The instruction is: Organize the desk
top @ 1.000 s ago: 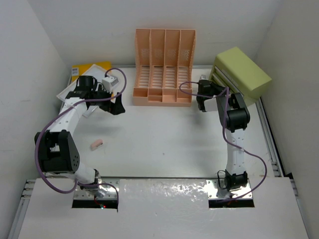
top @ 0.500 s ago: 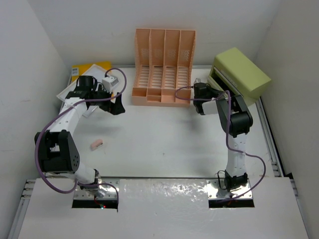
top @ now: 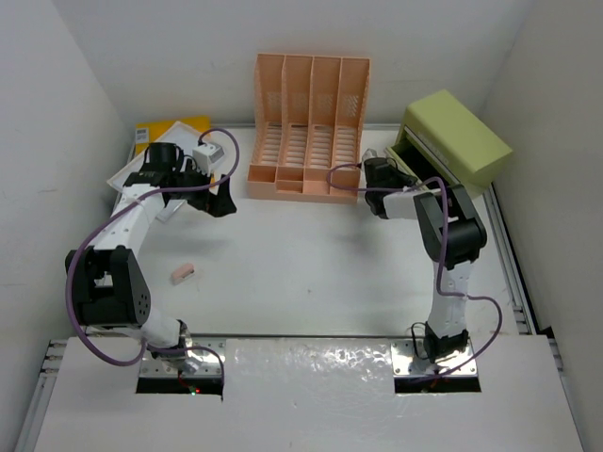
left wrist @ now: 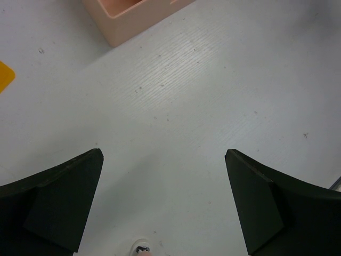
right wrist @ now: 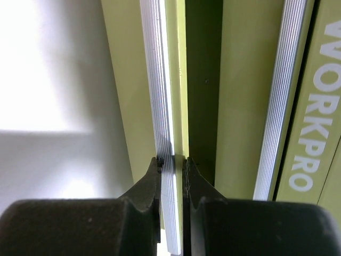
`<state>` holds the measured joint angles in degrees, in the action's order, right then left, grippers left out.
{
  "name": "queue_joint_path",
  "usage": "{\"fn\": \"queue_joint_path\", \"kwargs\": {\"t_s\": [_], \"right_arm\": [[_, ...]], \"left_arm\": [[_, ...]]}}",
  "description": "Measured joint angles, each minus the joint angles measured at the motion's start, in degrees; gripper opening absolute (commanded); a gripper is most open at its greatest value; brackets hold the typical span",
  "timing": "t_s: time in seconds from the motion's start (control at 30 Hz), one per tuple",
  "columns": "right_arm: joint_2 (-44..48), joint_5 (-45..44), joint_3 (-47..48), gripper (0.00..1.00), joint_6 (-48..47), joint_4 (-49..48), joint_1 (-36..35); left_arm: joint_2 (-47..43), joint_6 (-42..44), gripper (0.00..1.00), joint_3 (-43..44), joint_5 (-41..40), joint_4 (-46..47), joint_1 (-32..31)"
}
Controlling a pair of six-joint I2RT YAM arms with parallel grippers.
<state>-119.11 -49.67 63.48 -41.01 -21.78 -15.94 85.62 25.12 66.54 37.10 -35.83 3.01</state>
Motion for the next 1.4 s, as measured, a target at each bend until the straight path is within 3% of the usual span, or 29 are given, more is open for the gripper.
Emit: {"fn": "queue_joint_path", "kwargs": {"t_s": [0.4,0.43,0.6,0.83,0.97,1.0,1.13,1.4], "right_arm": [[5.79,6.29,-3.78,0.0,9.7,6.32,-3.78],[5.68,6.25,-3.78,0.05,10.01,6.84,-3.76],[5.31,5.77,-3.8,0.08,11.21,8.66,-3.67],[10.47,8.31,-5.2,0.27,17.53,14.95,-3.65],[18.05,10.21,-5.51,0.54,24.46,20.46,-3.65],[19.89,10.62,-5.51,0.65,26.23,21.68,-3.65],[25.07,11.43,-5.75,0.82,32.02,25.55,-3.65],[31.36,15.63,-10.16,0.89,37.16,27.67,-3.63]], "left_arm": [[0.0,0.15,1.0,0.02,0.0,0.0,0.0],[0.0,0.15,1.0,0.02,0.0,0.0,0.0],[0.0,0.42,1.0,0.17,-0.07,-0.39,0.0],[-0.76,2.51,1.0,2.91,-2.38,-3.52,0.2],[-4.59,5.75,1.0,3.21,-5.33,-6.86,3.04],[-5.66,6.8,1.0,3.21,-6.25,-7.98,4.55],[-8.79,13.07,1.0,2.84,-11.61,-13.7,11.17],[-14.73,34.62,1.0,-16.09,-23.56,-25.03,13.07]]}}
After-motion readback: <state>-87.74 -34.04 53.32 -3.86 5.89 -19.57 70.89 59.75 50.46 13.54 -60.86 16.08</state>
